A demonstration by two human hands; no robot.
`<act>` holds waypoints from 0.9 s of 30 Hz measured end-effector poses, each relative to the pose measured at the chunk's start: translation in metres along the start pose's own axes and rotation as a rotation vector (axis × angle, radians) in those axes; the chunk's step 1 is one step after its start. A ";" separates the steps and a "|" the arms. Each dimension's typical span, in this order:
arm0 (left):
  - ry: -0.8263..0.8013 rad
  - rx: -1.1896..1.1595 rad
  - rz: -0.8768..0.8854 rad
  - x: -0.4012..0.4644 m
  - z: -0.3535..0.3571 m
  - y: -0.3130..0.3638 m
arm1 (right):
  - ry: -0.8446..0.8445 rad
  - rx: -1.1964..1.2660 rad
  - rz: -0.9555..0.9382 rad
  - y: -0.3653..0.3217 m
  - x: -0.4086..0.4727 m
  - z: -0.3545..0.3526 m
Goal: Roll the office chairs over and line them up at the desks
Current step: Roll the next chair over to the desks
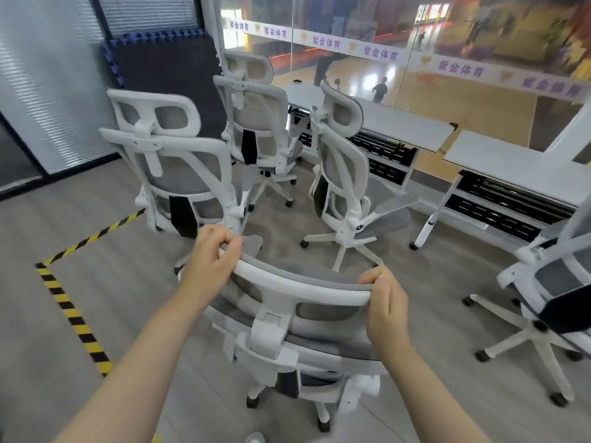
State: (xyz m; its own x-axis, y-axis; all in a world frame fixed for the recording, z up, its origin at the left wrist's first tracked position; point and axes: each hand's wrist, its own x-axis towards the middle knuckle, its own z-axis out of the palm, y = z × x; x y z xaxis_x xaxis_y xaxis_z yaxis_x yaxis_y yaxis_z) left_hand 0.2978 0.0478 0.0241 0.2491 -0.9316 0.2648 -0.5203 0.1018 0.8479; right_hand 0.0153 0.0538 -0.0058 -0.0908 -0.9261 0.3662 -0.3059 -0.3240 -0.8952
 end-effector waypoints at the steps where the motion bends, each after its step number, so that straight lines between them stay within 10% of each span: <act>1: -0.003 -0.014 0.010 0.013 0.005 -0.002 | 0.010 0.002 0.001 0.003 0.012 0.003; 27: -0.059 -0.029 0.083 0.160 0.074 -0.008 | 0.049 -0.103 0.046 0.048 0.141 0.015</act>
State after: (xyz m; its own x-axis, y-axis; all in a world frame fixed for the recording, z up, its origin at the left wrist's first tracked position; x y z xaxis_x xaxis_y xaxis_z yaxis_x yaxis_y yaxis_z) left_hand 0.2814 -0.1283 0.0258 0.1573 -0.9383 0.3079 -0.5127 0.1888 0.8375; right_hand 0.0023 -0.0951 -0.0011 -0.1521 -0.9282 0.3396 -0.3961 -0.2575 -0.8814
